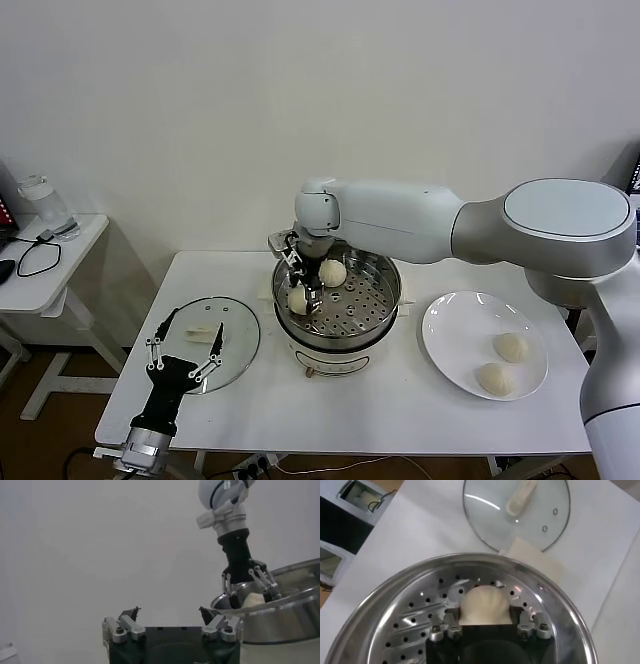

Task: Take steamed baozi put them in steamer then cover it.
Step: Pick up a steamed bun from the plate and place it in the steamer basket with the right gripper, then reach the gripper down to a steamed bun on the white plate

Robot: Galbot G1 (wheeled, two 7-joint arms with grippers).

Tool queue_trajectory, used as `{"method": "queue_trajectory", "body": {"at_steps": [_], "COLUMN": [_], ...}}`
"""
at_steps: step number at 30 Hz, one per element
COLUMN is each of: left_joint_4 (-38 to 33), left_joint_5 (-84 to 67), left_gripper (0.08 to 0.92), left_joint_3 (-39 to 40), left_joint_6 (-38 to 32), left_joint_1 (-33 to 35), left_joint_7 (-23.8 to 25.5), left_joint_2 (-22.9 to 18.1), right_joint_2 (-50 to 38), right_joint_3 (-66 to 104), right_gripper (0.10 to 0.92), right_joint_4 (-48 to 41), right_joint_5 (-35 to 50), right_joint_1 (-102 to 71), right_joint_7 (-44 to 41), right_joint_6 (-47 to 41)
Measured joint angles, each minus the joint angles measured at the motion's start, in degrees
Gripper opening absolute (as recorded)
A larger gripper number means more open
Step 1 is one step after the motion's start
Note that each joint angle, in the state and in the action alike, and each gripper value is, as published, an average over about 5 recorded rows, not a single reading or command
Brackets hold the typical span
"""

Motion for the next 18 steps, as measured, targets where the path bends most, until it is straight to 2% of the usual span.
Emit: {"method": "queue_trajectory", "body": {"at_steps": [9, 18], "left_joint_4": [-0.52, -1.14], "left_joint_5": [-0.06, 0.42], "left_gripper": [0.823, 0.823], "left_joint_3": [-0.22, 0.76], "left_joint_6": [0.19, 0.62], "left_joint_1": [0.37, 0.64], "left_joint_7": [-0.01, -0.07], "left_joint_2": [-0.3, -0.45], "right_joint_2": [-5.17, -20.87], "right_joint_3": [2.08, 4.54], "right_gripper": [0.823, 0.823], "right_joint_4": [4.55, 12.2], "right_joint_5": [-1.12, -3.98], "right_joint_1": [2.45, 7.56], "right_joint_7": [-0.71, -4.59], "right_joint_6": [0.1, 2.35]}}
